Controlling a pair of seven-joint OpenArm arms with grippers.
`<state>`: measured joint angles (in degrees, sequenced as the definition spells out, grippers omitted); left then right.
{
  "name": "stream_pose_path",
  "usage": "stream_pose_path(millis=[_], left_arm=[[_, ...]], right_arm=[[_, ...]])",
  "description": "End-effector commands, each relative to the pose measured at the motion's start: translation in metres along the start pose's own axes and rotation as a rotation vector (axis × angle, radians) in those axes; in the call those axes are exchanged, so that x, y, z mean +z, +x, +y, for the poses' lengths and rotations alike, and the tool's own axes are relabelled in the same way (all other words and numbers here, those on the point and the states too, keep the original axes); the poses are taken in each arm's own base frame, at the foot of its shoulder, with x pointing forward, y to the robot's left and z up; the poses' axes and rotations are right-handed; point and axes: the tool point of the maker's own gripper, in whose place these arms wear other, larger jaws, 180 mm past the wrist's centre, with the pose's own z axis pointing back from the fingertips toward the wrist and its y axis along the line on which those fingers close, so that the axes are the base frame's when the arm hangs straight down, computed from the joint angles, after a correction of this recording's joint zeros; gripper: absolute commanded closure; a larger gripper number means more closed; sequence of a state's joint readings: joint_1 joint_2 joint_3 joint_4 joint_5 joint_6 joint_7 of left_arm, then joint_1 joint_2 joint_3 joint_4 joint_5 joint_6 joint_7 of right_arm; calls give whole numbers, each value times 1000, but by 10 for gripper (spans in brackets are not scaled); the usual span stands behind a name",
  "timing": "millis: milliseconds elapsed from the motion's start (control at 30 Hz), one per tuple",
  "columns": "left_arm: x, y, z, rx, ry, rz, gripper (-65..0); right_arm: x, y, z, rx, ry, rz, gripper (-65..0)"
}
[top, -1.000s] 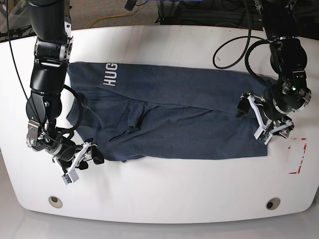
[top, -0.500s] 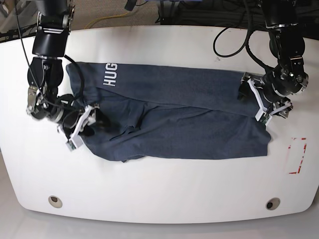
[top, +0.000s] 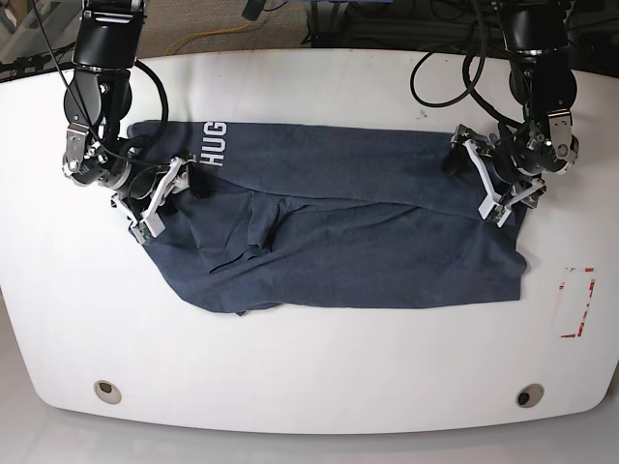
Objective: Fold the T-shirt properly
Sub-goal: 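Move both grippers to the folded edge by the printed text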
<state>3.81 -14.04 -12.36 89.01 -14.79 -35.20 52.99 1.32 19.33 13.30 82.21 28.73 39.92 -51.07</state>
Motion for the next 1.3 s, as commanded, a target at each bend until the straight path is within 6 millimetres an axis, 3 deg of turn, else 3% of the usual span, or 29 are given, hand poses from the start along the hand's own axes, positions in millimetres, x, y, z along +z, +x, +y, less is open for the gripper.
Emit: stream_pose_path(millis=[0,167,400,667,833,967,1267], left_arm=[[2,-7,4,-2,4,17,-611],[5,-37,-9,2,-15,73,-611],[34,-73,-28,-65,-20,132,-611],[57,-90,-37,-93,-5,153,-611],[68,-76,-28,-107,36,110,-611],[71,-57,-27,-126,52,62,-611],[74,-9,-9,-166,111,-33,-611]], right_arm=[[-5,4,-6,-10,-20,-31,-411],[-9,-16,-12,-16,-49,-7,-409],[6,-25,6,35,-43,-2,-409],[31,-38,27,99,-57,17,-409],[46,-25,30,144,-89,-11,-409],[52,-3,29,196,-115,-20,-409],[50,75,-7,229,-187,-85,-409]])
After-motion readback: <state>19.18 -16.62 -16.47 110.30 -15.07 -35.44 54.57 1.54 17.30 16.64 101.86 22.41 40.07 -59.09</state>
